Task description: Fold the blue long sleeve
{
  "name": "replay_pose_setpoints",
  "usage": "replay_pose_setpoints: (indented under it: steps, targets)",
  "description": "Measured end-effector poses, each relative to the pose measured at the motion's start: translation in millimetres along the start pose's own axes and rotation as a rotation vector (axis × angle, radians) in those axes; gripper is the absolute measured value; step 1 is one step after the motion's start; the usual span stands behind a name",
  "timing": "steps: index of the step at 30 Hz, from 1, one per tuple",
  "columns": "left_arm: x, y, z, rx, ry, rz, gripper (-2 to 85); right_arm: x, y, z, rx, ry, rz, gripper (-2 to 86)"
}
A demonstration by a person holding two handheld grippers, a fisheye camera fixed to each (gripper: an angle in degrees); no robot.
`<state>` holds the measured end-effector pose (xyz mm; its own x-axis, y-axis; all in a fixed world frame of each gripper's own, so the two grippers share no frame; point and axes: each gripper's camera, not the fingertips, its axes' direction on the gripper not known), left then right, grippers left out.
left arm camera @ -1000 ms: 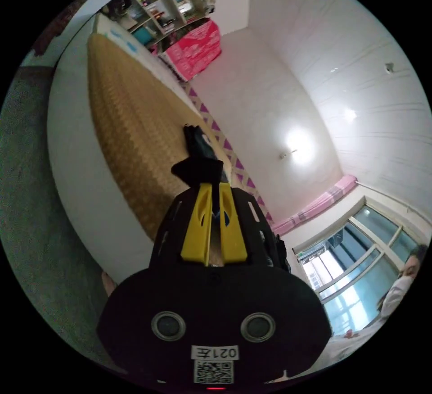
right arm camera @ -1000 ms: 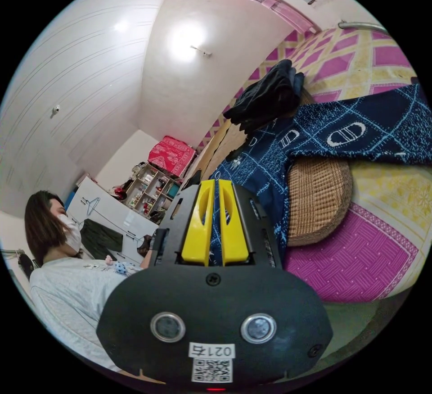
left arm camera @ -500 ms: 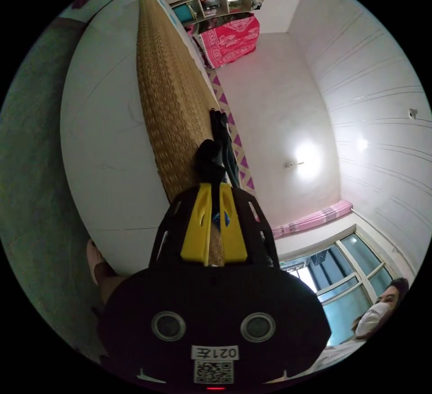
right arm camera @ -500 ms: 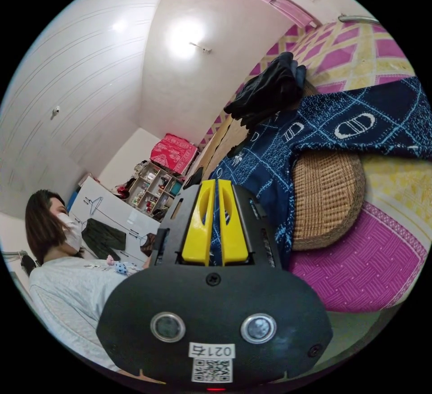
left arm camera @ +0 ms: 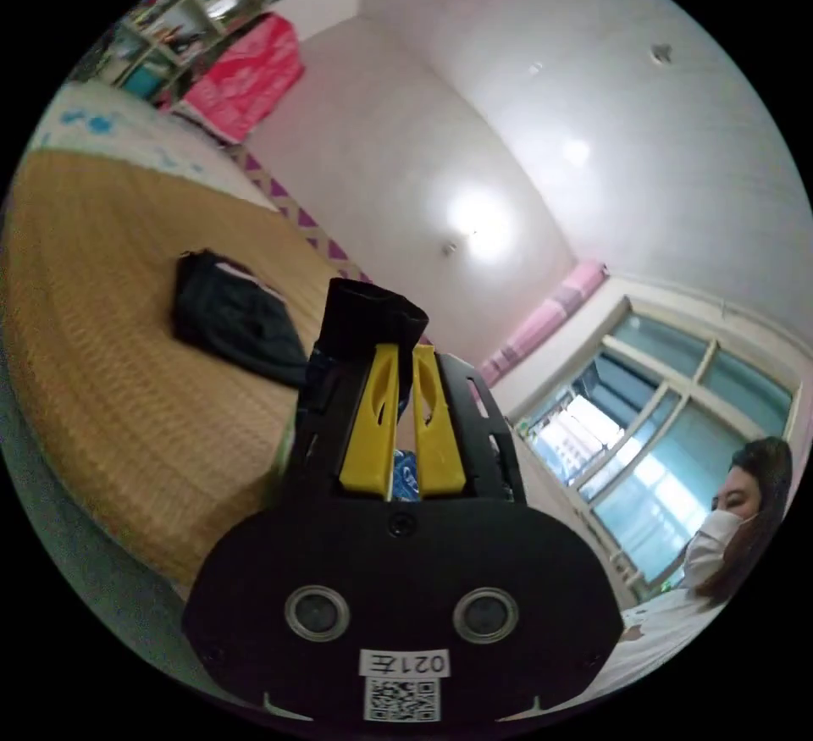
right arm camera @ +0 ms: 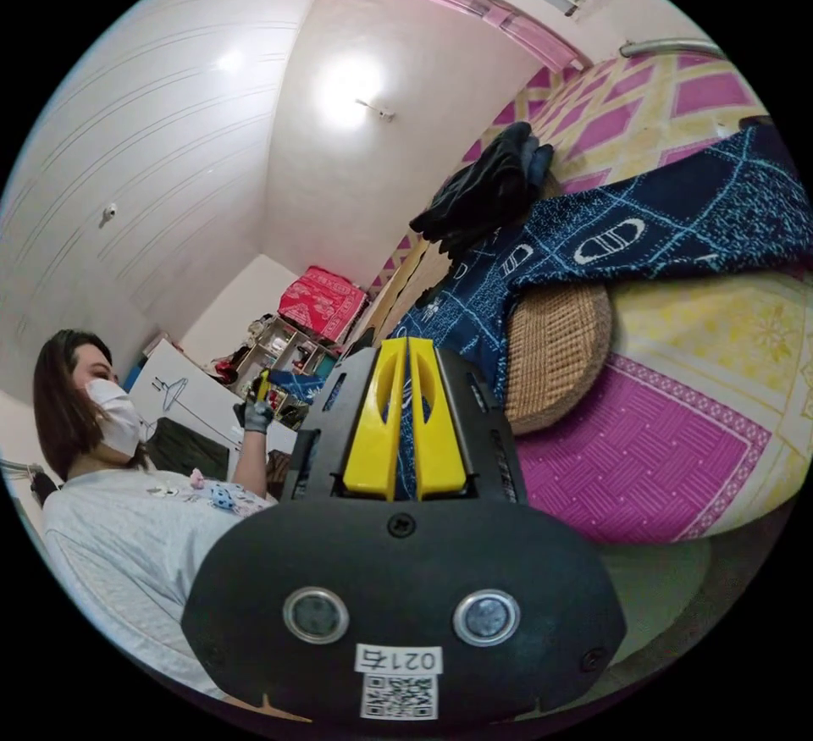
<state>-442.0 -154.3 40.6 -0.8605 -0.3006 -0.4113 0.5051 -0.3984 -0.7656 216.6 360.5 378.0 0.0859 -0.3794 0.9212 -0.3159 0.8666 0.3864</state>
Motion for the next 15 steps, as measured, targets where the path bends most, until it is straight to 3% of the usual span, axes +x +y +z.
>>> replay_pose_setpoints:
  steps: [5,10,15]
  targets:
    - [160.6,66.1,160.0,-0.243,0.137,0.298,-0.8,13.4,13.4,-41.1,0.053,-0.024,0.01,-0.5]
    - [284.6,218.6,342.7,-0.517,0.25,0.454,-0.7,23.0,27.1,-86.3,0.102,-0.007,0.012,-0.5]
    - [329.4,392.1,477.0,-0.724,0.137,0.549,-0.7,40.2,44.5,-128.1,0.153,0.022,0.047,-0.6]
